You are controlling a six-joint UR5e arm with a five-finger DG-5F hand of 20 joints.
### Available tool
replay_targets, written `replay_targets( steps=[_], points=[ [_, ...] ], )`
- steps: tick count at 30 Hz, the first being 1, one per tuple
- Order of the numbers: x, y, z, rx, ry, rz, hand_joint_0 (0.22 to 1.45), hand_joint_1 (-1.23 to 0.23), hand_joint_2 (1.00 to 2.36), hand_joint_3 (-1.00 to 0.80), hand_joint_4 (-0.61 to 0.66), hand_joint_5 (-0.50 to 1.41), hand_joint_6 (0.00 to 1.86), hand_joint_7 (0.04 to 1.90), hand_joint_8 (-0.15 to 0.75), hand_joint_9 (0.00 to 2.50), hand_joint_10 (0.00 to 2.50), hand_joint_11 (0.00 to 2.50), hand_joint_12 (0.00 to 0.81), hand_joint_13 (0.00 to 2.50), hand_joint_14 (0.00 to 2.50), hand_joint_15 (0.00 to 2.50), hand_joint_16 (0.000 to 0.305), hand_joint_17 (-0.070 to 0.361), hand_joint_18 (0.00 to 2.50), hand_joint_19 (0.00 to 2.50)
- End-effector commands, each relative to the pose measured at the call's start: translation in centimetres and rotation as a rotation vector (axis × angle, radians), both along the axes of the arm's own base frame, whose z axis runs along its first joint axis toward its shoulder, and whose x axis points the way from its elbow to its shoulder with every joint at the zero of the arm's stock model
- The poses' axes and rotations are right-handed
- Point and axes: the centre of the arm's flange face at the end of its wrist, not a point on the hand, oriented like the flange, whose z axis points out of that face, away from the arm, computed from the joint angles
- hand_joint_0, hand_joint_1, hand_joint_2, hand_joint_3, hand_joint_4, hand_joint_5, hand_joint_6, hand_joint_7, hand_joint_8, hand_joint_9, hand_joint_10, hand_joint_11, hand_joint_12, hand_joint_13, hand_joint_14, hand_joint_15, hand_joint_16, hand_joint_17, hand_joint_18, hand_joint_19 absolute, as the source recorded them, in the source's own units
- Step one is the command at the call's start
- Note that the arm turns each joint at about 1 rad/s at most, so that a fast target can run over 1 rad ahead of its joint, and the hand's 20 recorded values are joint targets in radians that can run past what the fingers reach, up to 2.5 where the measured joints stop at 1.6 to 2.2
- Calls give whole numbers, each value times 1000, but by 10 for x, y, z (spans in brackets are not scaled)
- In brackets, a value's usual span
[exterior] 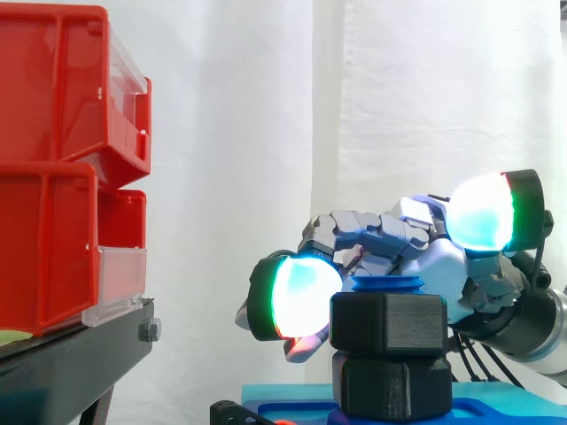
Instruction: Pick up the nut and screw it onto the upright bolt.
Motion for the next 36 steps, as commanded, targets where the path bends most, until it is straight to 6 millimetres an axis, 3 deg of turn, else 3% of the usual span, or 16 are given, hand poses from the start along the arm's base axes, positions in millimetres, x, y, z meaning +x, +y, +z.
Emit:
replay_targets(
  steps=[1, 12, 26, 32, 36],
  points=[
    [-1, -5, 0, 0, 0, -3, 450, -167, 1000, -500, 253, -82, 504, 1205, 277, 716, 0, 0, 332, 470, 0, 0, 38, 86, 268, 71],
    [-4, -14, 1, -10, -13, 2, 458, -186, 1000, -500, 222, -33, 508, 1505, 287, 783, 0, 0, 331, 497, 0, 0, 38, 85, 294, 82],
    [-7, -29, 5, -19, -23, 8, 474, -199, 1000, -500, 86, -3, 722, 1116, 240, 1080, 2, 32, 286, 673, 3, 58, 34, 76, 440, 157],
    [-7, -30, 5, -20, -23, 8, 478, -211, 1000, -500, 80, 21, 706, 1103, 191, 1229, 0, 50, 265, 730, 1, 48, 31, 70, 518, 186],
    [-7, -30, 6, -20, -24, 6, 478, -209, 1000, -500, 93, 19, 682, 1152, 204, 1222, 2, 59, 266, 727, 1, 46, 31, 70, 523, 183]
  ],
)
